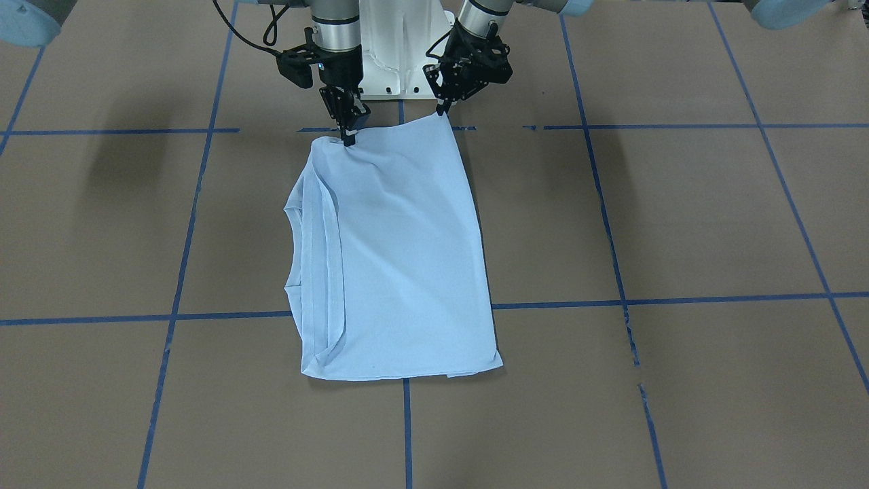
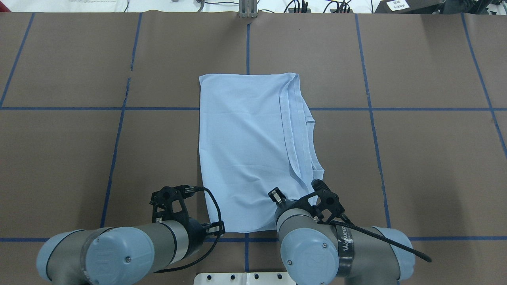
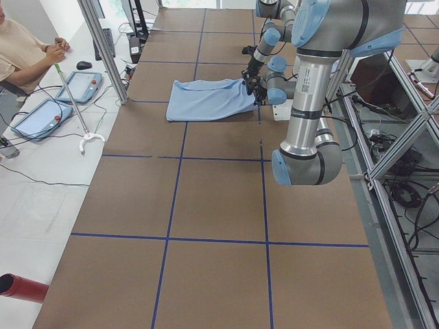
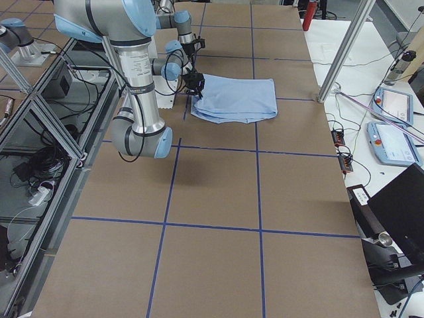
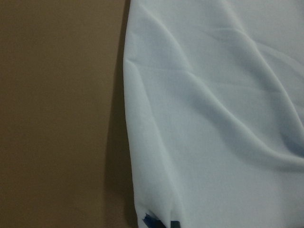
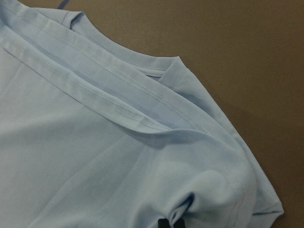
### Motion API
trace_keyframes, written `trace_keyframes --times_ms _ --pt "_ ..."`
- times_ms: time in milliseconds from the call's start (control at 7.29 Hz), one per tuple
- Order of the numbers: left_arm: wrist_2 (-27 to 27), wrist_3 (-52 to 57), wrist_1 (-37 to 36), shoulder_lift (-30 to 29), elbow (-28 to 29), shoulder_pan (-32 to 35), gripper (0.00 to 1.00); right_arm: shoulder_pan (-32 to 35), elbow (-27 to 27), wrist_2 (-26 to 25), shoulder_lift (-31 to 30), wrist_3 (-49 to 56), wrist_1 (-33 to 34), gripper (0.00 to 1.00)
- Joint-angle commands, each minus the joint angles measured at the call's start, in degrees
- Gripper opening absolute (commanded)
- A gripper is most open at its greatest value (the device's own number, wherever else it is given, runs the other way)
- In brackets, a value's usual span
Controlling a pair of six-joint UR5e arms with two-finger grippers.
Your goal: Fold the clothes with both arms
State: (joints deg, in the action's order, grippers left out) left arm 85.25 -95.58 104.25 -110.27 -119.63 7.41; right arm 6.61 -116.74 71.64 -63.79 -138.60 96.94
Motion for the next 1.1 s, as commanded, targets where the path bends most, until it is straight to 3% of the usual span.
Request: trace_keyframes --times_ms 0,274,411,548,960 --pt "2.5 0.2 -9.3 0.0 -10.1 0.1 0.00 -2.0 -9.7 0.1 0.3 0.0 8.9 0.00" --pt "4.8 0.2 -17.5 -0.1 -19.8 0.1 0.00 -5.7 -22.2 0.3 0.9 -0.3 21.5 0.00" --pt "4.9 0.2 -19.3 -0.1 -21.2 0.5 0.00 -5.6 -22.7 0.3 1.5 -0.4 22.1 0.00" --pt "4.8 0.6 -19.3 -0.2 -20.2 1.6 0.00 -5.6 -21.4 0.3 1.6 0.1 22.0 0.00" --pt "4.9 7.0 -19.1 -6.1 -10.1 7.9 0.00 -0.6 -10.2 0.1 4.7 2.1 17.5 0.00"
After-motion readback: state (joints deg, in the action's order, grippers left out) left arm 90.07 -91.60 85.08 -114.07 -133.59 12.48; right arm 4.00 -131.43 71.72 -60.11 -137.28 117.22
